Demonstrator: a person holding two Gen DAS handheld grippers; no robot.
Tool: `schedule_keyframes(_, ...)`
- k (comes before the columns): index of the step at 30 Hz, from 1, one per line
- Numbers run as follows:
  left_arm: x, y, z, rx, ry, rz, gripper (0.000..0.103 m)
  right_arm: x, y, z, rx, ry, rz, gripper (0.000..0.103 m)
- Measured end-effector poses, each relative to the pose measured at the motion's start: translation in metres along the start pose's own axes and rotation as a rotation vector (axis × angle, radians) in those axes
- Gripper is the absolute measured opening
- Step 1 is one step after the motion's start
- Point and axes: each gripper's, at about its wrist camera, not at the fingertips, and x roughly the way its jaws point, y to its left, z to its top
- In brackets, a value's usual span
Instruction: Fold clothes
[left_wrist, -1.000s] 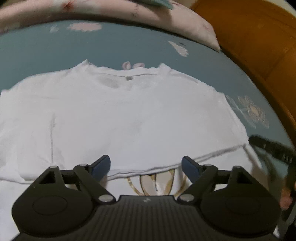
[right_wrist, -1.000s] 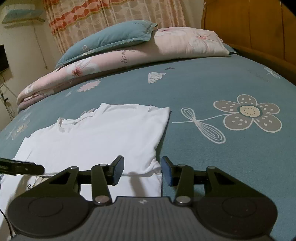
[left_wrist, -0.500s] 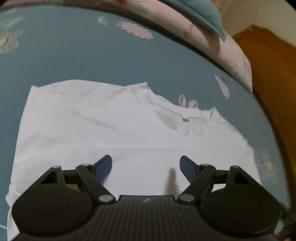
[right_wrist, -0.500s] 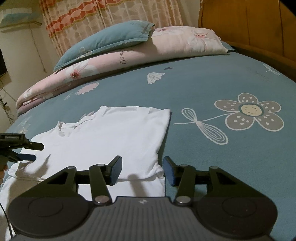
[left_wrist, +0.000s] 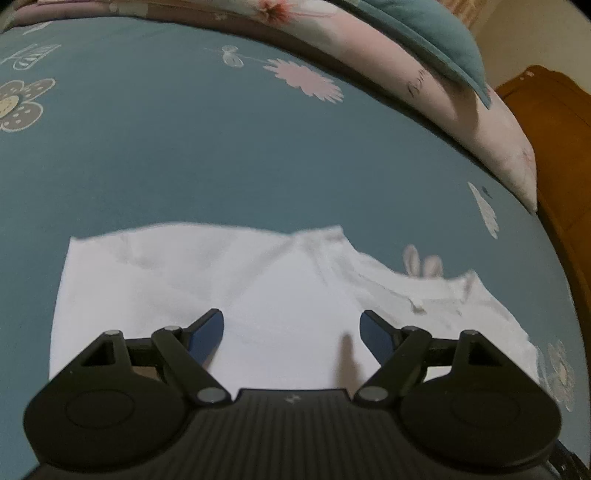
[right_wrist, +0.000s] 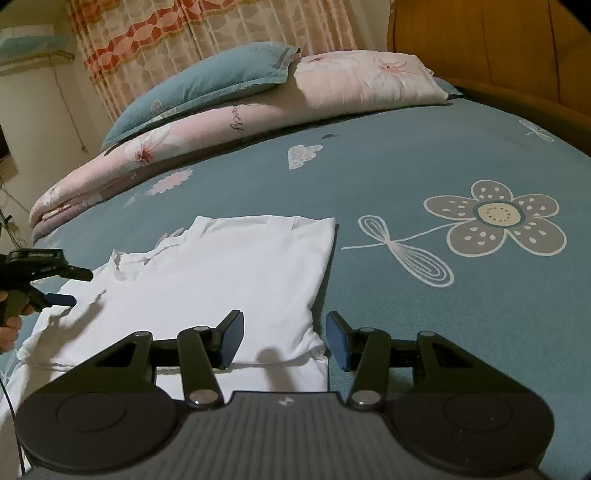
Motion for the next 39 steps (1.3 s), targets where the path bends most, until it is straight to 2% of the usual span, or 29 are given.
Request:
schedule_keyframes(6,0.002,-0.005,0.011,-0.029,-0.017,0.011,0.081,0.002,0.000,0.000,-0.001,0.003,-0.006,0.054)
schedule_keyframes(9,-0.009,-0.017,0.005,0.007,-0.023,-0.059,0.083,0.003,-0.001,0.000,-0.001,0.004,-0.009,0.054)
schedule_keyframes(14,0.011,-0.034,-0.002,0.097,0.047,-0.010,0.084,0.005,0.000,-0.002,-0.003,0.012,-0.011,0.054)
schedule_keyframes(20,0.027,-0.036,0.001,0.137,0.045,-0.010,0.102,0.007,-0.001,-0.002,-0.009,0.019,-0.021,0.054)
schedule_keyframes(24,0.028,-0.041,-0.003,0.195,0.060,-0.014,0.102,0.006,-0.001,-0.002,-0.011,0.017,-0.021,0.054)
schedule_keyframes(28,0.029,-0.039,-0.005,0.209,0.057,-0.027,0.102,0.006,0.000,-0.002,-0.013,0.017,-0.018,0.054)
schedule_keyframes(30,0.030,-0.043,-0.007,0.264,0.070,-0.011,0.102,0.005,0.000,-0.002,-0.014,0.015,-0.018,0.054)
schedule_keyframes(33,0.035,-0.058,-0.007,0.351,0.101,0.052,0.102,0.005,0.000,-0.002,-0.015,0.010,-0.016,0.054)
schedule_keyframes(36,0.032,-0.071,-0.005,0.366,0.103,0.085,0.101,0.003,0.001,-0.001,-0.016,0.003,-0.011,0.054)
schedule_keyframes(39,0.016,-0.085,-0.005,0.382,0.075,0.086,0.101,0.001,0.002,0.000,-0.018,-0.003,-0.004,0.055)
